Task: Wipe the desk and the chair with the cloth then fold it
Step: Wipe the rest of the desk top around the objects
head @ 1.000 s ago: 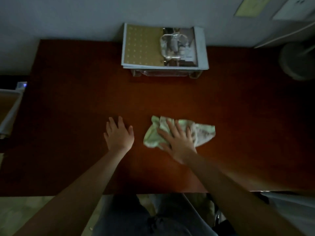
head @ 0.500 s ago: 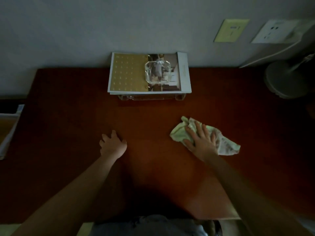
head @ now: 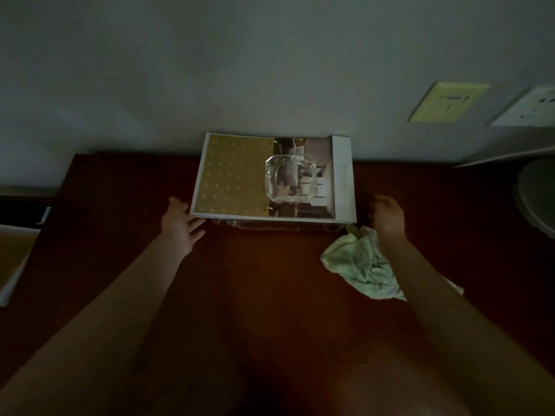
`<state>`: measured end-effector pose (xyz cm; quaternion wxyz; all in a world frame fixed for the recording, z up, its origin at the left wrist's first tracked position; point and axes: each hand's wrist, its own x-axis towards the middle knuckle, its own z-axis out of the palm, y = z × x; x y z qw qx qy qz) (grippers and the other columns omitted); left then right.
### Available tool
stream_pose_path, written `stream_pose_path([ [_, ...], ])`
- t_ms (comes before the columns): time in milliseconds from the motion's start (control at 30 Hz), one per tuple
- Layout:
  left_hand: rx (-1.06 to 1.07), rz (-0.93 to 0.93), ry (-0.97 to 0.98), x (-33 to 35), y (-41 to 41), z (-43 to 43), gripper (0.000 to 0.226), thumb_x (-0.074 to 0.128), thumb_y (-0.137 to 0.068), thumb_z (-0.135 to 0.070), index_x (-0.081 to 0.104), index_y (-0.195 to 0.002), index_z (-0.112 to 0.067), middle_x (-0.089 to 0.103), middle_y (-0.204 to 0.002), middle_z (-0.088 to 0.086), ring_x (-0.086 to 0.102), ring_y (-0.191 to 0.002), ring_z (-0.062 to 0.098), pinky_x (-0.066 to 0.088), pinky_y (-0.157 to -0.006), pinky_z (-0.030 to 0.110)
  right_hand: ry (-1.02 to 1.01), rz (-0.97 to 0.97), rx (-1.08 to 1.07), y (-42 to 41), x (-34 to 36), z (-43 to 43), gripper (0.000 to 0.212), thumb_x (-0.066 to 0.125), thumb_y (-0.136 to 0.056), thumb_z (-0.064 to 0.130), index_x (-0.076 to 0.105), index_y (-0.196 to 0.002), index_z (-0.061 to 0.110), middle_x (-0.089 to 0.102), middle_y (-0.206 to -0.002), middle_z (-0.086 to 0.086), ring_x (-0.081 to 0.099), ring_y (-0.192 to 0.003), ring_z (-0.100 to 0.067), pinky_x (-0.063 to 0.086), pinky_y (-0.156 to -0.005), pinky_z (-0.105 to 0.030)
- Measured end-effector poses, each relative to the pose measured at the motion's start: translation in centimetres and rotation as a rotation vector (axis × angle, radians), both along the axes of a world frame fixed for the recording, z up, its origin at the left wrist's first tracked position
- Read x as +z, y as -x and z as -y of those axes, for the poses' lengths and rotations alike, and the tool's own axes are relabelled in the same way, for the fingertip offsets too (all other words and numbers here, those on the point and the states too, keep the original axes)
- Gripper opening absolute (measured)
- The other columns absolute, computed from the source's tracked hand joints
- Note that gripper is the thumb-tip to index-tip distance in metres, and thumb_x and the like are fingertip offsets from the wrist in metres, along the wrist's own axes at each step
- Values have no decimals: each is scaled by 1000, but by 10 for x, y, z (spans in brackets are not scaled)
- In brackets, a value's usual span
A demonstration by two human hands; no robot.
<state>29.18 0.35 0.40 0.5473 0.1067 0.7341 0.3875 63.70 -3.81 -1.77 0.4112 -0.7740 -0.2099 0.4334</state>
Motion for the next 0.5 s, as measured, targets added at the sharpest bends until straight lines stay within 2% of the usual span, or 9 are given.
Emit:
stream_pose_path([
  [67,-85,106,-13,7,-4,-12,38,33,-101,-38,46,-132,-19,57,-117,5,54,-115,26,36,-103,52,36,-288,-94,3,3,-17,42,36,-101,34,50,-129,6,58,-123,-13,58,-100,-26,49,-87,-38],
  [100,-140,116,-11,8,-4,-16,34,38,-99,-37,48,-127,-21,58,-118,5,55,-113,26,38,-101,54,44,-366,-87,6,6,-21,48,34,-101,42,50,-130,7,59,-119,-11,58,-103,-28,47,-92,-41],
  [200,-232,97,20,7,-1,-22,33,48,-94,-33,48,-126,-21,55,-123,9,54,-113,28,41,-97,54,6,-529,-15,15,9,-28,53,39,-96,51,55,-124,9,64,-107,-10,62,-93,-26,52,-79,-40],
  [267,-271,97,21,7,0,-24,32,50,-94,-31,46,-124,-23,51,-125,9,51,-116,29,41,-94,53,-3,-538,38,21,13,-31,52,50,-92,50,56,-122,9,64,-106,-14,65,-87,-30,56,-70,-41],
  [333,-298,90,21,6,1,-26,33,50,-94,-32,45,-125,-23,50,-125,8,49,-117,29,40,-95,54,-5,-466,53,24,12,-33,51,58,-88,46,56,-121,7,64,-109,-15,66,-89,-32,56,-69,-40],
  [500,-364,117,44,3,13,-32,43,51,-93,-38,44,-133,-25,51,-131,7,48,-121,28,42,-91,53,-23,-374,91,35,1,-18,54,61,-88,42,51,-131,12,60,-124,-11,60,-107,-30,53,-85,-44],
])
